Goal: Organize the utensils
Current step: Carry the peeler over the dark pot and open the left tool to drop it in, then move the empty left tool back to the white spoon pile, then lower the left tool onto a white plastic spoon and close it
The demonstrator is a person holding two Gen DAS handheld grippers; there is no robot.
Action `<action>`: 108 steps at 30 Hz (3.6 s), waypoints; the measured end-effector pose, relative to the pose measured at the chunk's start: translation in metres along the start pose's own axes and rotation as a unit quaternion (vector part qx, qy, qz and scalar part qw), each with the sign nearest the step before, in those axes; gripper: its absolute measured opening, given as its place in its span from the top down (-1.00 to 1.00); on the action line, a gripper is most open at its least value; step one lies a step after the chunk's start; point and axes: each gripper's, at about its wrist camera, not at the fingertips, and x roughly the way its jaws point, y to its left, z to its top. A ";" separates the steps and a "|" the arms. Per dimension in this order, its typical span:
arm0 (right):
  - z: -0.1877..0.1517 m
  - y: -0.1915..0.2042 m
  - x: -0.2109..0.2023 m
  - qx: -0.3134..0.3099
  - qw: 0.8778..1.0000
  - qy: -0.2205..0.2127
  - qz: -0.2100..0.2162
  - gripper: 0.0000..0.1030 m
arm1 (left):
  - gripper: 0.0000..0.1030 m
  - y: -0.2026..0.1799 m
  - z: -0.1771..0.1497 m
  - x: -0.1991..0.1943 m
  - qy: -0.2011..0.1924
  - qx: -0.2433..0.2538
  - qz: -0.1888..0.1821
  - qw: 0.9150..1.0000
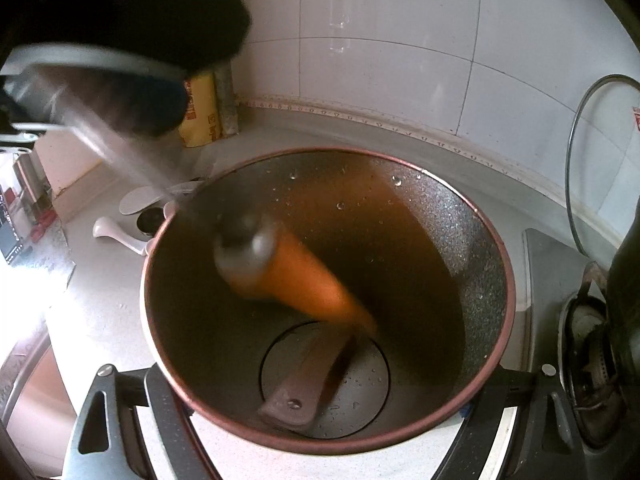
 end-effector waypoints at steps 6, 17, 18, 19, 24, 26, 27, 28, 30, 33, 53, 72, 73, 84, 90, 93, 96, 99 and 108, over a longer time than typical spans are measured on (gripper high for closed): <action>0.001 0.001 0.001 0.001 1.000 0.001 -0.001 -0.75 | 0.38 0.003 0.001 -0.018 -0.019 0.000 0.006 1.000; 0.002 0.002 0.002 0.001 1.000 0.002 -0.001 -0.75 | 0.12 0.060 -0.001 -0.075 -0.093 -0.067 0.095 0.989; 0.002 0.003 0.002 0.001 1.000 0.002 -0.001 -0.75 | 0.10 0.067 -0.002 -0.079 -0.099 -0.075 0.106 0.987; 0.002 0.003 0.002 0.001 1.000 0.002 -0.001 -0.75 | 0.08 0.078 -0.004 -0.087 -0.107 -0.090 0.120 0.983; 0.003 0.002 0.005 0.000 1.000 0.003 0.002 -0.75 | -0.03 0.123 -0.018 -0.115 -0.131 -0.158 0.172 0.964; 0.003 0.000 0.004 0.000 1.000 0.003 0.003 -0.75 | -0.11 0.137 -0.026 -0.122 -0.133 -0.181 0.193 0.955; 0.003 0.000 0.005 0.000 1.000 0.004 0.004 -0.75 | -0.15 0.143 -0.029 -0.124 -0.133 -0.190 0.203 0.951; 0.003 -0.001 0.005 0.000 1.000 0.004 0.005 -0.75 | -0.17 0.150 -0.033 -0.126 -0.130 -0.202 0.218 0.946; 0.004 -0.001 0.005 0.001 1.000 0.003 0.005 -0.75 | -0.24 0.161 -0.040 -0.126 -0.125 -0.219 0.233 0.939; 0.005 -0.001 0.007 0.003 1.000 0.005 0.004 -0.75 | -0.33 0.181 -0.053 -0.123 -0.112 -0.253 0.243 0.930; 0.004 -0.015 0.009 0.024 1.000 0.012 0.004 -0.75 | -0.94 0.262 -0.098 -0.083 -0.094 -0.382 0.280 0.876; 0.005 -0.017 0.013 0.027 0.999 0.019 0.002 -0.75 | -0.35 0.296 -0.084 -0.037 -0.077 -0.491 0.131 0.858; 0.005 -0.017 0.013 0.027 0.999 0.018 0.002 -0.75 | -0.31 0.296 -0.084 -0.037 -0.079 -0.495 0.124 0.856; 0.006 -0.018 0.014 0.026 0.999 0.020 0.003 -0.76 | 0.32 0.310 -0.086 -0.026 -0.112 -0.553 0.081 0.822; 0.007 -0.018 0.015 0.026 0.999 0.022 0.003 -0.76 | 0.32 0.317 -0.083 -0.023 -0.136 -0.568 0.066 0.809; 0.008 -0.017 0.015 0.026 0.999 0.023 0.003 -0.76 | 0.45 0.321 -0.080 -0.020 -0.136 -0.568 0.074 0.808; 0.008 -0.016 0.015 0.026 0.999 0.023 0.002 -0.76 | 0.52 0.324 -0.080 -0.020 -0.139 -0.573 0.075 0.804; 0.007 -0.016 0.015 0.026 0.999 0.023 0.003 -0.76 | 0.71 0.324 -0.078 -0.019 -0.147 -0.567 0.078 0.806; 0.007 -0.016 0.016 0.025 0.999 0.024 0.000 -0.76 | 0.79 0.321 -0.074 -0.015 -0.149 -0.547 0.088 0.819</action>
